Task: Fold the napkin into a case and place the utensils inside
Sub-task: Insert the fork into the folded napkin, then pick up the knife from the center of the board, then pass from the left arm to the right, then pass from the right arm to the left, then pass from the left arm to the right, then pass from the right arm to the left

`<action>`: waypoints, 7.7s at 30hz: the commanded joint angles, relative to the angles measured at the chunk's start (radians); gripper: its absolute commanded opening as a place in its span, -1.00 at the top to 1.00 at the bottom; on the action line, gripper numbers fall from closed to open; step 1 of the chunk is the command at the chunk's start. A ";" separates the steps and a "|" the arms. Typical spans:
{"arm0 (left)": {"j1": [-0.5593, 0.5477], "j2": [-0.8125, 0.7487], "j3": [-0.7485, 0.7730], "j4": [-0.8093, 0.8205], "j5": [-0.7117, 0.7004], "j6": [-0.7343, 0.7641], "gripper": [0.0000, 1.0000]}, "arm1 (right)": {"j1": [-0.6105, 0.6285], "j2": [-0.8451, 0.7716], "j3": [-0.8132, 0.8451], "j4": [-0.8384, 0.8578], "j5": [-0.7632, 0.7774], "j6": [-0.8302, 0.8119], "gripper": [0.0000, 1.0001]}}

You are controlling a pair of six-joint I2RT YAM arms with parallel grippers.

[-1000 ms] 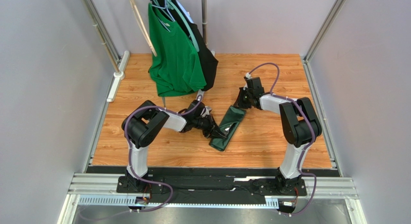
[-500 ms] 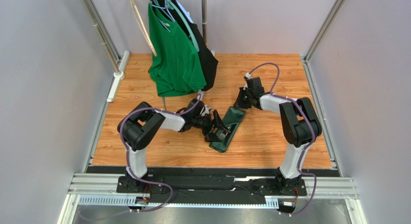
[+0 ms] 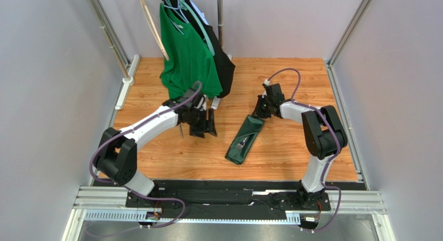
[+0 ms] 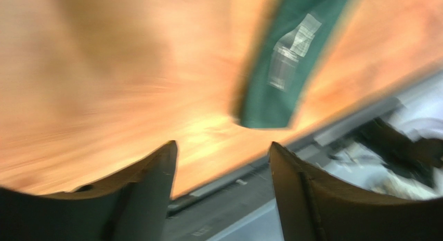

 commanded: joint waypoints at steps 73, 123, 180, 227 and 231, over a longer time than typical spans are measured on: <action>0.345 -0.537 -0.201 -0.082 0.084 0.142 -0.61 | 0.485 -0.161 -0.089 -0.017 -0.547 -0.142 1.00; 0.307 -0.786 -0.355 0.098 0.890 0.124 0.88 | 0.557 -0.574 -0.226 -0.346 -1.072 -0.259 1.00; 0.274 -0.915 -0.537 0.349 0.394 -0.077 -0.15 | 0.575 -0.486 -0.025 -0.223 0.404 0.680 1.00; 0.055 -0.513 -0.582 0.776 0.366 -0.278 0.15 | 0.569 -0.630 -0.180 -0.159 0.399 0.876 1.00; 0.055 -0.461 -0.592 0.859 0.399 -0.333 0.65 | 0.569 -0.623 -0.187 -0.151 0.396 0.884 1.00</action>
